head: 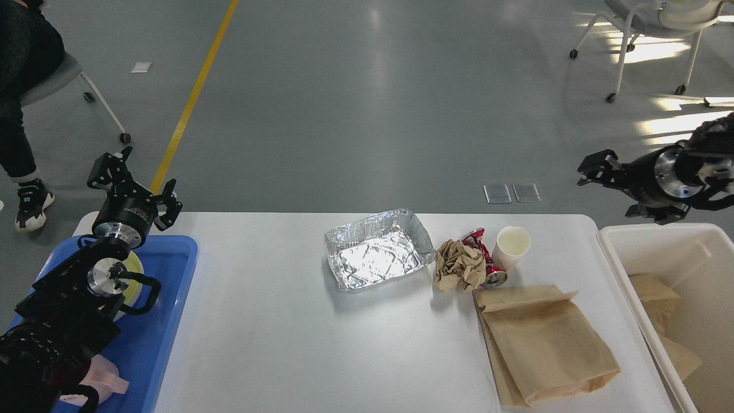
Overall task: Tidy desktop
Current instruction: 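Move the right gripper down to the remaining brown paper bag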
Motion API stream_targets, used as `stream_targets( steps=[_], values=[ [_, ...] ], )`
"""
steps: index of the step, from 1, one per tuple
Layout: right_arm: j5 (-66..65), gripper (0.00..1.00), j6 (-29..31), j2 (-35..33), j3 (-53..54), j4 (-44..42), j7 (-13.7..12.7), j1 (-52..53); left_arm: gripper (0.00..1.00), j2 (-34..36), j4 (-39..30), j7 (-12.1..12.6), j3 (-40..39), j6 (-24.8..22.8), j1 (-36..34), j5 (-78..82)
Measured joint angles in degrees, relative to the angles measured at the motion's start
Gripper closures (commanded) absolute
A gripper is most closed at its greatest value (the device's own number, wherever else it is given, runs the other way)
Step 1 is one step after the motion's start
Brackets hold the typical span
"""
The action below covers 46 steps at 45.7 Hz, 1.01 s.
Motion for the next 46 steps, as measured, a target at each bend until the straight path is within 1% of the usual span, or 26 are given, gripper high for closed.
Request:
stream_targets(
  steps=[2,3,7,14,18,22,28,32,38,39,46],
  values=[
    [0.00,0.00,2.84,2.29,-0.37,0.64,0.01,2.49,0.01,0.00,0.00,0.00,0.00,0.00,0.00,0.00],
    [0.01,0.00,5.41,4.62,-0.57,0.92,0.02,4.40,0.01,0.00,0.00,0.00,0.00,0.00,0.00,0.00],
    [0.01,0.00,8.80,8.73,-0.79,1.21,0.00,7.37,0.01,0.02,0.00,-0.01,0.00,0.00,0.00,0.00],
    [0.04,0.00,11.29,14.63,-0.92,3.48,0.01,12.33,0.01,0.02,0.00,-0.02,0.00,0.00,0.00,0.00],
    [0.06,0.00,12.79,16.87,-0.79,5.20,0.00,15.70,0.01,0.02,0.00,-0.05,0.00,0.00,0.00,0.00],
    [0.19,0.00,15.54,18.53,-0.44,7.00,0.00,19.81,0.01,0.02,0.00,-0.07,0.00,0.00,0.00,0.00],
    [1.30,0.00,18.78,19.27,-0.17,9.32,0.02,23.08,0.01,0.01,0.00,-0.07,0.00,0.00,0.00,0.00],
    [1.61,0.00,18.97,18.91,-0.63,9.47,0.03,20.81,0.01,0.01,0.00,-0.07,0.00,0.00,0.00,0.00],
    [1.71,0.00,18.82,17.43,-0.98,8.49,-0.07,12.60,0.01,-0.01,0.00,-0.07,0.00,0.00,0.00,0.00],
    [1.73,0.00,18.46,17.12,-1.13,7.88,-0.13,8.95,0.01,-0.01,0.00,-0.07,0.00,0.00,0.00,0.00],
    [1.76,0.00,15.02,14.59,-2.37,5.46,-0.17,-1.92,0.01,-0.01,0.00,-0.06,0.00,0.00,0.00,-0.01]
  ],
)
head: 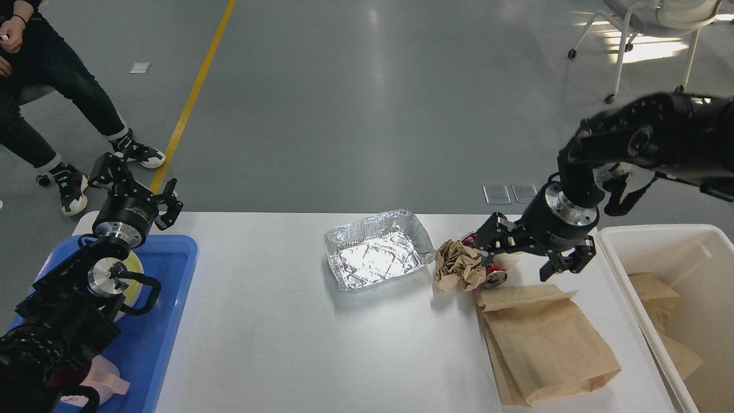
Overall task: Tidy desktop
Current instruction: 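Move the right gripper down to the remaining brown paper bag, then grasp the edge of the brown paper bag with the right gripper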
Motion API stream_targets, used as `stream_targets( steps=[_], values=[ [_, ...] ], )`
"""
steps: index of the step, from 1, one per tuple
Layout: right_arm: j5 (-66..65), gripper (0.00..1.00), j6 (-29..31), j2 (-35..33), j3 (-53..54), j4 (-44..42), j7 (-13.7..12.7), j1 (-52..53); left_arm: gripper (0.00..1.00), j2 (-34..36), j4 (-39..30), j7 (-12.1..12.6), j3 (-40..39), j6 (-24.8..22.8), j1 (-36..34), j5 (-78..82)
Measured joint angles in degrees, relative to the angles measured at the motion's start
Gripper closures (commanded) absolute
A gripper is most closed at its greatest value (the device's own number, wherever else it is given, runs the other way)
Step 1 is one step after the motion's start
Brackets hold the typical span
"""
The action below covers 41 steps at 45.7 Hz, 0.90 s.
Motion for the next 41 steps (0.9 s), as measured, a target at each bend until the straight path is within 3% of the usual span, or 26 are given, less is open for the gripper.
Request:
stream_targets(
  steps=[5,17,41],
  values=[
    [0.05,0.00,-2.89,-4.83,-0.02,-0.79,-0.01,-5.80,0.01,0.00,0.00,0.05,0.00,0.00,0.00,0.01],
    [1.45,0.00,-3.73,-16.21,1.13,-0.92,0.09,-13.85,0.01,0.00,0.00,0.05,0.00,0.00,0.00,0.01],
    [1.57,0.00,-4.31,-19.48,7.53,-3.82,0.19,-24.41,0.01,0.01,0.00,0.01,0.00,0.00,0.00,0.01]
  ],
)
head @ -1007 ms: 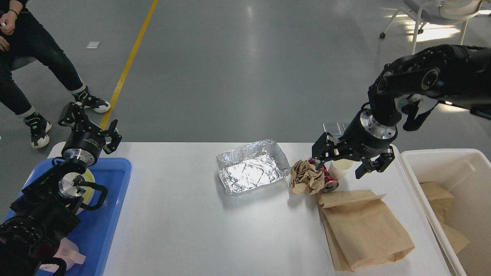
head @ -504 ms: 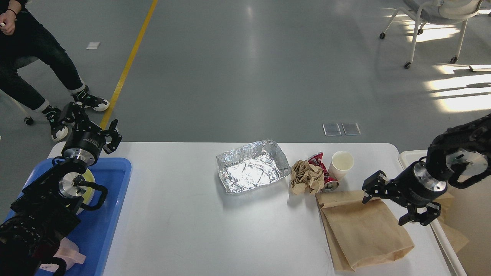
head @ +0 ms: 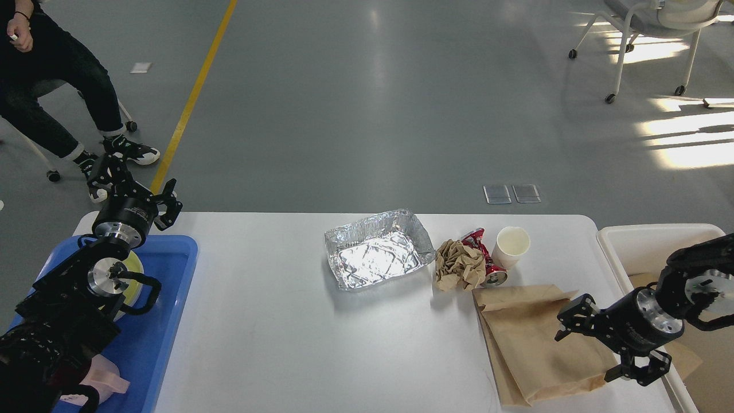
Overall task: Tidy desktop
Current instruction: 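Grasp the edge of the brown paper bag with the right gripper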
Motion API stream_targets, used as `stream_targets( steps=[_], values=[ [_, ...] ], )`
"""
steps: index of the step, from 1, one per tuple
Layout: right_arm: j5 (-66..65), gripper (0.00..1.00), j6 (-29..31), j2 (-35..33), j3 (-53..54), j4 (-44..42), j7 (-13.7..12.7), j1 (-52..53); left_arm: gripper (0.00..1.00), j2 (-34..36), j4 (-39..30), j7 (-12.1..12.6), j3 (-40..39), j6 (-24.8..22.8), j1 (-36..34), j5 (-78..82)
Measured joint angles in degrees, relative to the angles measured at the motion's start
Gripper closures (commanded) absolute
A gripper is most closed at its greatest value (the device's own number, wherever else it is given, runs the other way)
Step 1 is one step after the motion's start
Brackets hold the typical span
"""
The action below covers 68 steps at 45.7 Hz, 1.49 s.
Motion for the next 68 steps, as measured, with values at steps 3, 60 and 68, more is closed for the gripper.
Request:
stream_targets(
  steps=[3,60,68],
  values=[
    [0.01,0.00,-0.18,0.03,0.50,-0.13,0.00,-0.97,0.01,0.00,0.00,0.00,0.00,0.00,0.00,0.00],
    [1.12,0.05,-15.55,-0.10,1.62,-4.02,-0.01,-7.03,0.01,0.00,0.00,0.00,0.00,0.00,0.00,0.00],
    [1.23,0.04,-15.93,-0.14,1.62,-4.68,-0.01,-6.93,0.01,0.00,0.00,0.00,0.00,0.00,0.00,0.00]
  ],
)
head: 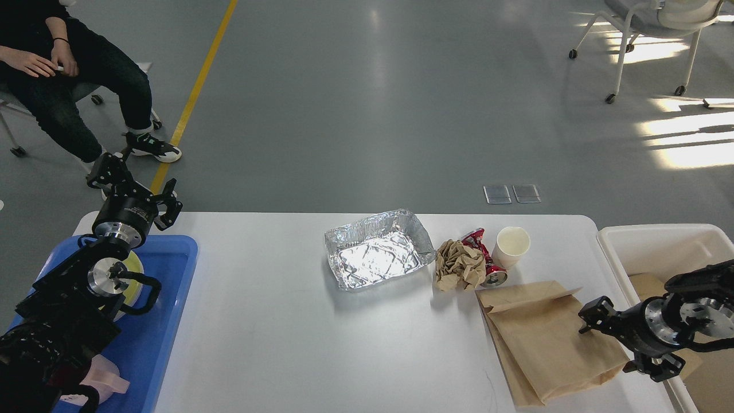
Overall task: Tidy desktop
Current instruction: 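Grasp the edge of the brown paper bag with the right gripper, then lift the brown paper bag with the right gripper and drop it into the bin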
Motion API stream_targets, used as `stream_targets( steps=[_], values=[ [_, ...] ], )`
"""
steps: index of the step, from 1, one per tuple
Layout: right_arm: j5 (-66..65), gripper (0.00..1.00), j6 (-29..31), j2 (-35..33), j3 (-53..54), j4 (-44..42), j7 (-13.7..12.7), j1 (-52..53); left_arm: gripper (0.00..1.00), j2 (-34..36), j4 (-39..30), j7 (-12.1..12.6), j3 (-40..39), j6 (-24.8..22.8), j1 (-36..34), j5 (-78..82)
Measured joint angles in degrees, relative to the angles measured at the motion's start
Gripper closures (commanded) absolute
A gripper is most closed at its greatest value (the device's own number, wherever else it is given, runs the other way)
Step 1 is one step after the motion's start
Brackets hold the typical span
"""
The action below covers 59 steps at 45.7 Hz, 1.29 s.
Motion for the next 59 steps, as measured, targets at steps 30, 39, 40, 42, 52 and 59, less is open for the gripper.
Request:
stream_targets(
  steps=[30,39,40,42,52,59],
  values=[
    [2.47,1.00,-0.73,0.00,-0.88,-0.06,-0.20,-0.01,0.01,0.00,0.00,0.00,0.00,0.00,0.00,0.00],
    [2.56,1.00,-1.83,-0.31,-3.36,-1.34,-0.34,0.82,0.01,-0.01,0.00,-0.03,0.00,0.00,0.00,0.00],
    [2.57,1.00,-1.85,-0.44,-3.67,-1.37,-0.35,0.95,0.01,-0.01,0.00,-0.03,0.00,0.00,0.00,0.00],
    [2.57,1.00,-1.79,-0.88,-4.24,-1.39,-0.36,1.32,0.01,-0.01,0.00,-0.03,0.00,0.00,0.00,0.00],
    [2.09,1.00,3.56,-6.35,-7.13,-1.06,-0.37,9.11,0.01,-0.01,0.00,-0.03,0.00,0.00,0.00,0.00],
    [1.66,1.00,11.95,-10.34,-9.30,-1.10,-0.37,19.68,0.01,-0.01,0.00,-0.03,0.00,0.00,0.00,0.00]
  ],
)
